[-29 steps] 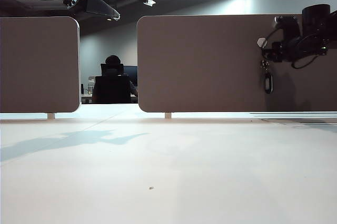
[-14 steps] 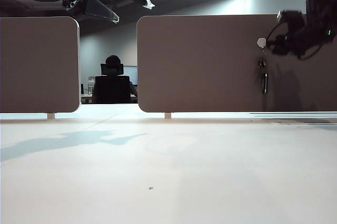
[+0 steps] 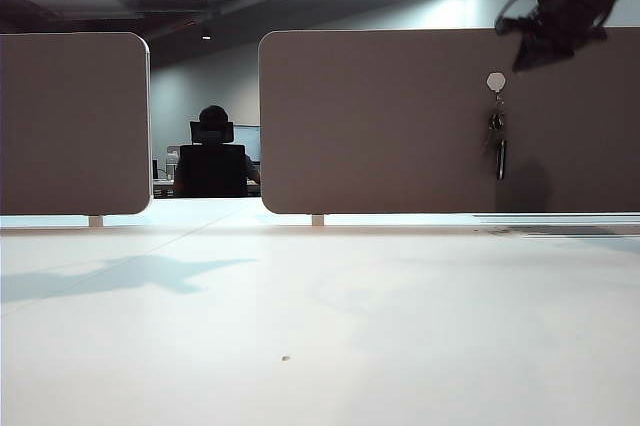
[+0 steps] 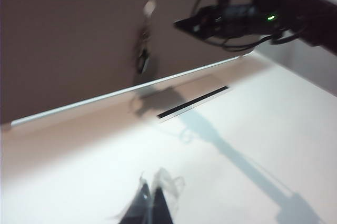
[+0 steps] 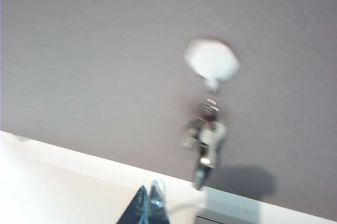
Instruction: Hang the bunch of keys on the hook.
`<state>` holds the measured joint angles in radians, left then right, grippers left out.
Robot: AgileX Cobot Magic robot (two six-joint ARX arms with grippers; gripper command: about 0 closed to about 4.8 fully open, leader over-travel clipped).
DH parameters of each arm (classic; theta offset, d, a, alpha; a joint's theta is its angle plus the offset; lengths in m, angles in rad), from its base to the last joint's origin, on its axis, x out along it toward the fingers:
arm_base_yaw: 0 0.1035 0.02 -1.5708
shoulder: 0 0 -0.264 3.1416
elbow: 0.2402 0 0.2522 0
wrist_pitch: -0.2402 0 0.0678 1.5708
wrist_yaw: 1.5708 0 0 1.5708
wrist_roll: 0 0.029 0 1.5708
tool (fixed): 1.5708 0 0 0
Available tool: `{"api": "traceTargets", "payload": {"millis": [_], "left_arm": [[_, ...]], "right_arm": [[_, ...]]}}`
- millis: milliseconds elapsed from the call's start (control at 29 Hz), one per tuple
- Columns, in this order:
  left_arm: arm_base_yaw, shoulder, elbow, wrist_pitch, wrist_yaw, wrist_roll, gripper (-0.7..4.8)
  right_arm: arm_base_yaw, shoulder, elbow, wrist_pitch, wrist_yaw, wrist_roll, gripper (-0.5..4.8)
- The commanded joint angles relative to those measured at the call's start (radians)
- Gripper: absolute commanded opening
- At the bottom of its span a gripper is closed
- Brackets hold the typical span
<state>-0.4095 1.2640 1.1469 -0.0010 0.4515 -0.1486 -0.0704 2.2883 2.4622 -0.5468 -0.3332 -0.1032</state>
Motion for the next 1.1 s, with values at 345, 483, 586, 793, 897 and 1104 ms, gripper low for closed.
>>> {"api": "traceTargets", "payload": {"millis": [345, 483, 586, 793, 897, 1104], "left_arm": [[-0.013, -0.435, -0.002, -0.389, -0.454, 0.045, -0.06], [-0.013, -0.612, -0.063, -0.401, -0.459, 0.043, -0.06], [-0.013, -0.736, -0.139, -0.402, -0.459, 0.043, -0.06], [-0.013, -0.935, -0.325, -0.395, -0.460, 0.044, -0.06], [-0.013, -0.995, -0.437, -0.349, -0.459, 0.039, -0.06], [-0.013, -1.022, -0.702, -0.106, -0.477, -0.058, -0.06]], "right_arm": [[0.077, -0.436, -0.245, 0.000, 0.003, -0.029, -0.04], [0.092, -0.651, -0.483, 0.064, 0.002, -0.036, -0.04], [0.093, -0.824, -0.686, 0.133, -0.002, -0.035, -0.04], [0.093, -1.170, -1.079, 0.215, -0.006, -0.031, -0.04], [0.092, -1.329, -1.259, 0.217, -0.005, -0.027, -0.04], [0.093, -1.623, -1.658, 0.414, 0.061, 0.065, -0.04]]}}
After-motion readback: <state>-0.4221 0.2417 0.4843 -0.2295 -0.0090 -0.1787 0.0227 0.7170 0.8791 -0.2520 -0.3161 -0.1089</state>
